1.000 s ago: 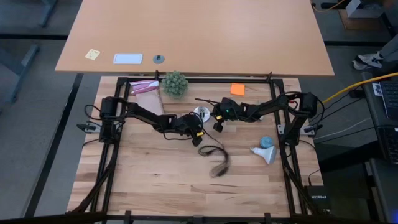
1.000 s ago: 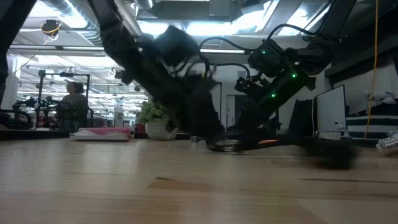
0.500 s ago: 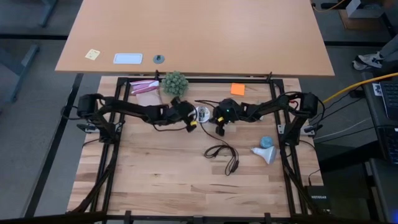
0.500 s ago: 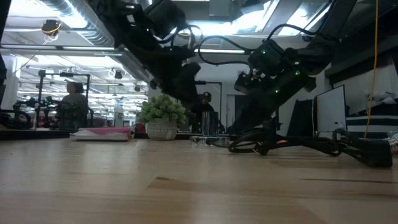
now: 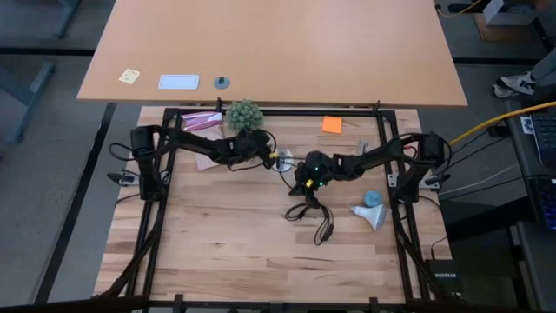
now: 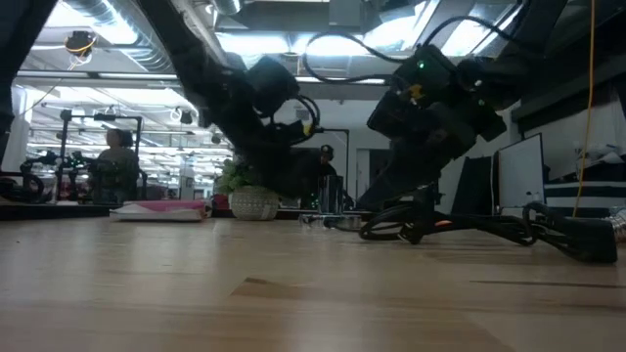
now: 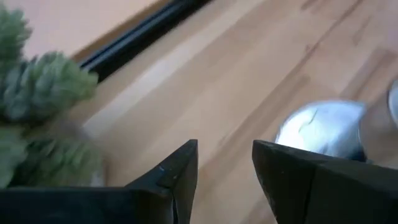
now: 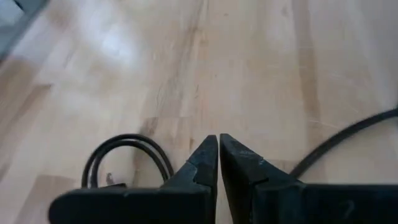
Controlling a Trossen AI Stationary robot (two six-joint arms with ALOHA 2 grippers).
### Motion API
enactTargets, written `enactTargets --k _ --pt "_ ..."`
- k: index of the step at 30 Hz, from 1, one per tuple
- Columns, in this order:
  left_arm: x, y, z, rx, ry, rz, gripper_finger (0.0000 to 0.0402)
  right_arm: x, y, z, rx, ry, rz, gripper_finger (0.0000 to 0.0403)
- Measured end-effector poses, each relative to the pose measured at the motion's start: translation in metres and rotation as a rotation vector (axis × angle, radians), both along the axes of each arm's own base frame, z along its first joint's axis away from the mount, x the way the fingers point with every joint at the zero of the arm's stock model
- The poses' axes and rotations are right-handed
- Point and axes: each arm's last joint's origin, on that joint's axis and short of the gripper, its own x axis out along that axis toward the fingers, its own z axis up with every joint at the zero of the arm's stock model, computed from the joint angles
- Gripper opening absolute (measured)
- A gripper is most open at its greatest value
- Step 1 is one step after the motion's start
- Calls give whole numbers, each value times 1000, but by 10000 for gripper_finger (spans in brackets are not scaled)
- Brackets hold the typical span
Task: Screw lightbulb
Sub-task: Insert the lightbulb into the lamp
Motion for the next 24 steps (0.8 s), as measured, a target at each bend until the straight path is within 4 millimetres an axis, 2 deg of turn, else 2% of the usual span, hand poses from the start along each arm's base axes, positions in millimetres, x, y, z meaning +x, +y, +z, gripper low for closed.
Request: enactTargets --k 5,11,15,24 --pt "6 9 -6 0 -87 -15 143 1 13 -3 -125 38 -85 24" --pt "7 10 -17 -20 -72 -27 143 -4 9 -9 -208 128 -216 24" --pt "12 4 -27 -72 -76 -84 143 -8 7 -12 -242 202 -295 24" --pt "15 -20 -37 -111 -4 -148 143 -10 7 -14 -260 235 -311 24"
